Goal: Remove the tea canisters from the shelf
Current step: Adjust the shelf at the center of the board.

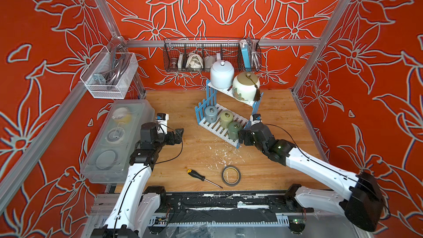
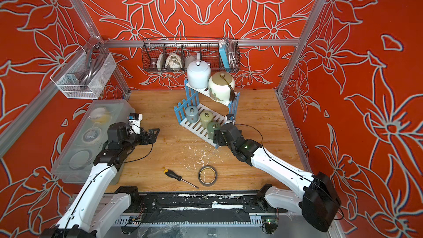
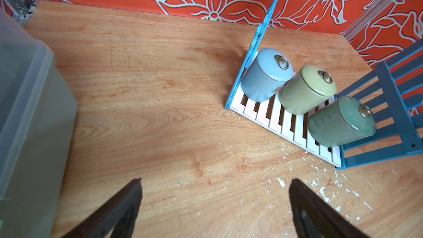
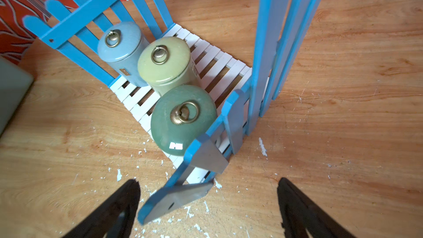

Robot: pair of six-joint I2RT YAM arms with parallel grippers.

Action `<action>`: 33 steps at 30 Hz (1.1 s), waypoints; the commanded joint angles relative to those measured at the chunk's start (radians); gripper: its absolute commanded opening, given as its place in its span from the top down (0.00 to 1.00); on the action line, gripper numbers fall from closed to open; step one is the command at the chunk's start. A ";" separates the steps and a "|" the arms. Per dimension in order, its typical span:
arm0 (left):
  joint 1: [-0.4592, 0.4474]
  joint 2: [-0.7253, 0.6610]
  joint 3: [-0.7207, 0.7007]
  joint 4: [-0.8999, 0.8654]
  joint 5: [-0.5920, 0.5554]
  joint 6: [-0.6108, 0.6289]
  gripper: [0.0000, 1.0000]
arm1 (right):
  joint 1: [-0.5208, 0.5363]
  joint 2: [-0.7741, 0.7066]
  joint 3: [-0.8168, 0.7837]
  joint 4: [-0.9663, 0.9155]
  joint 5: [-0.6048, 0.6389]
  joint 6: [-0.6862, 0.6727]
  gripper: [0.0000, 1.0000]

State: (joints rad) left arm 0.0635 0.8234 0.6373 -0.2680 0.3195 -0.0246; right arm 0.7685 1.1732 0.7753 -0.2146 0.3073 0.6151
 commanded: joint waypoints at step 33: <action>-0.025 -0.021 0.016 -0.006 -0.041 0.027 0.01 | -0.010 0.170 0.004 0.088 0.216 -0.106 0.86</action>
State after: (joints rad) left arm 0.0391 0.8238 0.6415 -0.2802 0.2878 -0.0189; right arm 0.7383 1.3830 0.8165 -0.1349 0.5652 0.6025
